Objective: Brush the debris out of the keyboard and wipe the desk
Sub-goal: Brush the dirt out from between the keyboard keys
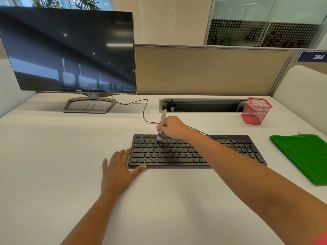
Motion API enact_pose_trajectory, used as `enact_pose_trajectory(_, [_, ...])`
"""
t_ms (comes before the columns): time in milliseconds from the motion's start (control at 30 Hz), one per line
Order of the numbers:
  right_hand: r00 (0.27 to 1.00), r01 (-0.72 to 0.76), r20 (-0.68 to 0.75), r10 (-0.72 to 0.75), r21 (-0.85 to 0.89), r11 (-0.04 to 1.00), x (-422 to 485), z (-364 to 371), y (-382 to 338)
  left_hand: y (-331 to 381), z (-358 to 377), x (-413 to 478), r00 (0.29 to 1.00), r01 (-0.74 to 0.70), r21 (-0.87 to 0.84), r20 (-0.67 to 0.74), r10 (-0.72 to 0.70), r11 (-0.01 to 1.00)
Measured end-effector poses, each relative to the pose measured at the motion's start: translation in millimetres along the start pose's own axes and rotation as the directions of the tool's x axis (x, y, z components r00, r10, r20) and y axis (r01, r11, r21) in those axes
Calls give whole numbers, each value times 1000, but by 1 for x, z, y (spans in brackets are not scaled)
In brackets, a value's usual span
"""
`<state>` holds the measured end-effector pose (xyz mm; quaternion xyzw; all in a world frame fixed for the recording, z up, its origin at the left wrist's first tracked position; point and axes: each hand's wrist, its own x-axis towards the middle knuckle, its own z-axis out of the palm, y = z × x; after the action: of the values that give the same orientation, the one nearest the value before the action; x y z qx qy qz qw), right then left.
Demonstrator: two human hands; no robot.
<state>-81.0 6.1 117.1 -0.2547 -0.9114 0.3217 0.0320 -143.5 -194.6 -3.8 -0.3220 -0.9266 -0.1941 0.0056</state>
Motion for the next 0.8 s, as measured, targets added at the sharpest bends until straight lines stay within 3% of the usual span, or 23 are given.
enact_pose_trajectory(167, [995,39,103,-6,-323,946,-9,-12,1,0,1,0,1000,3,-7,4,-3,1000])
enact_pose_trajectory(300, [999,30,34,-16,-463,886,-12,-24,2,0,1,-1,1000,1,-9,8,-1,1000])
enact_pose_trajectory(367, [1000,16,-11,-23,-422,907,-10,-25,5,0,1,0,1000,4,-9,9,-4,1000])
enact_pose_trajectory(600, [984,-55,-169,61,39,998,1,-8,11,0,0,0,1000,5,-1,12,-5,1000])
enact_pose_trajectory(700, [980,-110,-158,124,91,990,1,1,12,1,-1,-1,1000,8,-4,15,-8,1000])
enact_pose_trajectory(800, [986,-143,-88,143,5,990,-1,1,10,0,-1,0,1000,5,-1,12,-5,1000])
